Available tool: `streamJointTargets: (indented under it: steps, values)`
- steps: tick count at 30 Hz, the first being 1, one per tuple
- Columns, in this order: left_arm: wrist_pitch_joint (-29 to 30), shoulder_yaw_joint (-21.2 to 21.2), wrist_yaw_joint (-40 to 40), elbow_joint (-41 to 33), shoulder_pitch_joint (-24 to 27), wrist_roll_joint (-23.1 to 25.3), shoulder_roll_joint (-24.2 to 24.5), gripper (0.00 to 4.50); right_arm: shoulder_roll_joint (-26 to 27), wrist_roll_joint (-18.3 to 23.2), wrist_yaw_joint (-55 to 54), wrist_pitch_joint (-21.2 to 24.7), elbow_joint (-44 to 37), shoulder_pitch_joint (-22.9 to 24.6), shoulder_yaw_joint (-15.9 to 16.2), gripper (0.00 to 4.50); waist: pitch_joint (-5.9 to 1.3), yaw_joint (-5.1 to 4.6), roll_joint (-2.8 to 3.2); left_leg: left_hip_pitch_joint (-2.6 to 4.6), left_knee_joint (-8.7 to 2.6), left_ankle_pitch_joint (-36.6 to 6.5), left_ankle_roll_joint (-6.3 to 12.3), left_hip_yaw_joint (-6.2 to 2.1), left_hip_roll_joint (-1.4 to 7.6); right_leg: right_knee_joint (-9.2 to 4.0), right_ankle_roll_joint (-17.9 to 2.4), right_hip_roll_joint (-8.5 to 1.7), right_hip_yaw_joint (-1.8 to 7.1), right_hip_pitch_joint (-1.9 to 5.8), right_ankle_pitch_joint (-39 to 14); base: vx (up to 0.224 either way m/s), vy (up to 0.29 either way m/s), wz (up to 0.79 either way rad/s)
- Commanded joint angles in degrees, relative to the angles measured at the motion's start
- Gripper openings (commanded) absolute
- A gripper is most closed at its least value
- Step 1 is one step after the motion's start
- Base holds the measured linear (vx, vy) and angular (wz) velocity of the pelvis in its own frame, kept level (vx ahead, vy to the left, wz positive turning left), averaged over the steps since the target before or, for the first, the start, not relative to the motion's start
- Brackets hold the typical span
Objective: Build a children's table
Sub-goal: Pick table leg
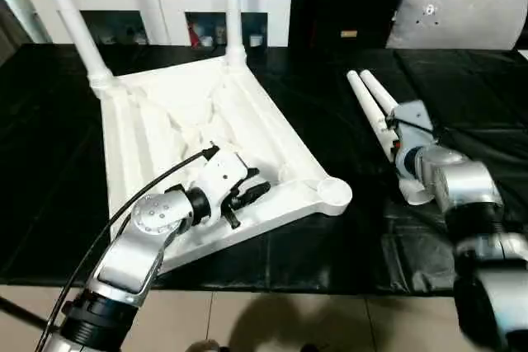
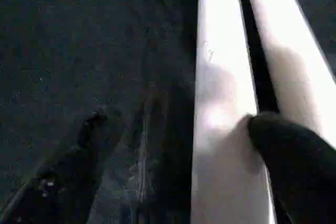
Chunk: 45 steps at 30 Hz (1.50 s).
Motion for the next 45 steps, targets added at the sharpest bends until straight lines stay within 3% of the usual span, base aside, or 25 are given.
streamJointTargets:
  steps: [1, 6, 13, 14, 16, 25, 31, 36, 37, 40, 43, 45]
  values:
    - [1.2, -0.5, 0.5, -1.7, -0.1, 0.6, 0.2, 2.06, -0.7, 0.4, 0.7, 1.4, 4.3, -1.9, -0.9, 4.5, -4.1, -0.11, -0.91, 0.2, -3.71, -7.6, 3.35, -1.19, 3.03, -4.71, -3.1, -5.01, 3.8, 3.37, -23.6, 0.0, 0.0, 0.0]
    - [1.3, -1.1, 1.1, -2.0, -0.1, 1.9, 0.7, 2.16, -0.7, 1.9, 3.7, 2.3, 7.5, -3.3, -1.6, 4.5, -4.15, 0.06, -0.97, 0.0, -3.63, -7.1, 3.75, -1.13, 3.02, -4.59, -3.6, -5.06, 3.79, 3.53, -22.8, 0.0, 0.0, 0.0]
    - [1.6, -1.2, 1.2, -2.4, 0.1, 2.3, 1.3, 2.25, 0.2, 3.2, 9.8, 7.2, 5.7, -3.2, 0.9, 3.79, -3.99, 0.15, -0.9, 0.22, -3.64, -8.2, 3.49, -1.15, 3.13, -4.96, -2.9, -5.04, 3.6, 3.33, -25.0, 0.0, 0.0, 0.0]
    - [1.7, -1.3, 1.2, -2.6, 0.1, 2.3, 1.4, 2.25, 0.4, 3.4, 10.5, 7.7, 5.4, -3.2, 1.3, 3.75, -4.01, 0.19, -0.63, 0.23, -3.67, -8.4, 3.28, -1.24, 3.11, -4.9, -2.9, -4.96, 3.57, 3.37, -25.0, 0.0, 0.0, 0.0]
    - [2.1, -1.4, 1.0, -3.0, -0.2, 2.3, 1.5, 2.25, 1.0, 3.9, 12.5, 9.2, 3.4, -2.7, 2.2, 3.57, -3.97, 0.07, -0.78, 0.23, -3.69, -9.0, 3.13, -1.26, 3.13, -5.0, -2.7, -4.97, 3.54, 3.38, -25.3, 0.0, 0.0, 0.0]
    - [2.4, -1.7, 0.7, -3.3, -1.2, 2.3, 1.5, 2.25, 4.2, 8.7, 14.4, 15.9, -3.3, -1.2, 0.1, 2.78, -4.24, 0.43, -0.5, 0.22, -3.83, -7.6, 2.67, -1.45, 3.4, -4.54, -3.3, -5.12, 3.83, 3.46, -22.4, 0.0, 0.0, 0.0]
    - [2.5, -1.9, 1.0, -3.4, -1.3, 2.3, 1.1, 2.25, 4.7, 8.7, 14.2, 16.7, -4.9, -0.3, 0.1, 2.23, -4.16, 0.42, -0.53, 0.16, -3.84, -7.7, 2.18, -1.38, 3.26, -4.64, -3.1, -5.26, 3.9, 3.5, -23.0, 0.0, 0.0, 0.0]
    - [2.3, -1.9, 1.2, -3.3, -1.4, 2.3, 1.0, 2.25, 4.6, 9.4, 11.1, 15.0, -6.1, 0.0, -2.2, 1.92, -4.18, 0.41, -0.63, 0.26, -3.85, -7.4, 1.94, -1.39, 3.21, -4.8, -2.3, -5.21, 3.87, 3.44, -24.0, 0.0, 0.0, 0.0]
    - [2.0, -1.7, 1.7, -2.9, -1.6, 2.5, 0.7, 2.25, 4.9, 10.6, 10.7, 12.4, -7.9, 0.4, -4.3, 1.84, -4.15, 0.38, -0.62, 0.23, -3.87, -7.5, 2.02, -1.37, 3.21, -4.85, -2.2, -5.24, 3.88, 3.41, -23.8, 0.0, 0.0, 0.0]
    - [1.6, -1.6, 2.2, -2.7, -1.6, 2.7, 0.6, 2.25, 5.2, 11.5, 11.0, 10.4, -9.2, 0.8, -5.3, 1.8, -4.27, 0.4, -0.59, 0.16, -3.87, -7.1, 2.27, -1.41, 3.21, -4.7, -2.1, -5.17, 3.82, 3.49, -23.1, 0.0, 0.0, 0.0]
    - [1.2, -1.0, 3.6, -2.3, -1.7, 2.6, -0.2, 2.25, 6.8, 14.1, 12.5, 0.7, -12.4, 2.8, -8.3, 1.79, -4.31, 0.49, -0.8, 0.08, -3.84, -6.9, 2.84, -1.25, 3.2, -4.72, -1.7, -5.36, 3.89, 3.41, -23.0, 0.0, 0.0, 0.0]
    - [0.9, -0.5, 4.3, -2.0, -1.9, 2.4, -0.8, 2.25, 7.1, 15.1, 13.4, -0.6, -13.4, 3.2, -9.1, 1.78, -4.36, 0.46, -0.72, 0.12, -3.86, -6.4, 3.1, -1.32, 3.25, -4.64, -2.0, -5.26, 3.86, 3.39, -22.5, 0.0, 0.0, 0.0]
